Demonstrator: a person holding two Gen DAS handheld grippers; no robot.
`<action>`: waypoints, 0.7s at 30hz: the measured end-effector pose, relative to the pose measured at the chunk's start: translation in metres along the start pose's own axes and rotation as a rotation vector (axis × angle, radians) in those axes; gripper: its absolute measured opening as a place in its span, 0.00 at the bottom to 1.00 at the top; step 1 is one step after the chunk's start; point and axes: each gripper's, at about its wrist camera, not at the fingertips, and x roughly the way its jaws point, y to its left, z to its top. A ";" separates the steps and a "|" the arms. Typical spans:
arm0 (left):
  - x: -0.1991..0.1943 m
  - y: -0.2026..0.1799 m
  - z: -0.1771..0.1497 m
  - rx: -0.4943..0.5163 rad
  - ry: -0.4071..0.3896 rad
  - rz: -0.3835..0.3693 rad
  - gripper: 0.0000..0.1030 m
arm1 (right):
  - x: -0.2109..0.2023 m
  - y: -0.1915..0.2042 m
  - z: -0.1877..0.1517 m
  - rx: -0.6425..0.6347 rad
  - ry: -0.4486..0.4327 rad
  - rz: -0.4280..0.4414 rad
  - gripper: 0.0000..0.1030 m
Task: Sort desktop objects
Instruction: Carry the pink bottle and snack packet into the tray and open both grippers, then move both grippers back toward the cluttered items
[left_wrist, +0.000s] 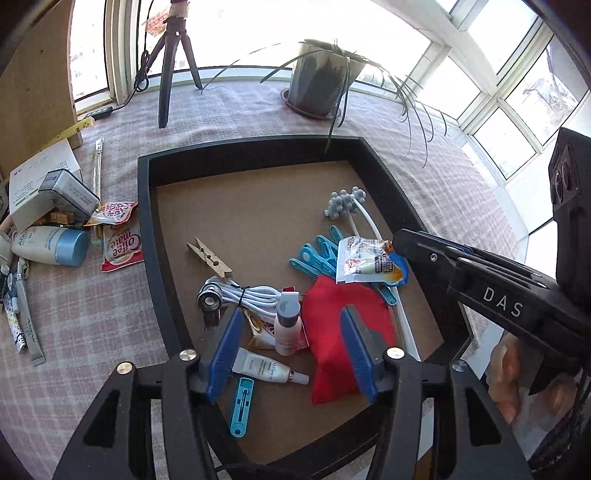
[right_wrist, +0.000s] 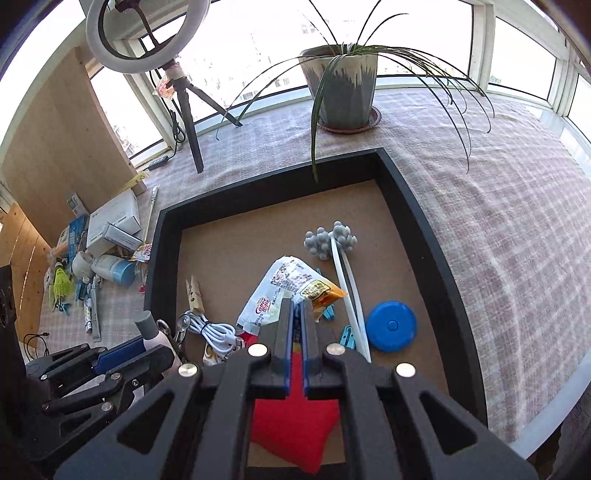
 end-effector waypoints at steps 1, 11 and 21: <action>-0.004 0.002 -0.001 -0.004 -0.022 0.001 0.64 | 0.000 0.001 0.000 -0.004 0.006 0.002 0.30; -0.023 0.069 -0.003 -0.079 -0.043 0.087 0.54 | -0.005 0.041 0.000 -0.088 -0.063 0.017 0.56; -0.049 0.191 -0.015 -0.263 -0.041 0.199 0.54 | 0.018 0.117 0.002 -0.178 -0.001 0.069 0.56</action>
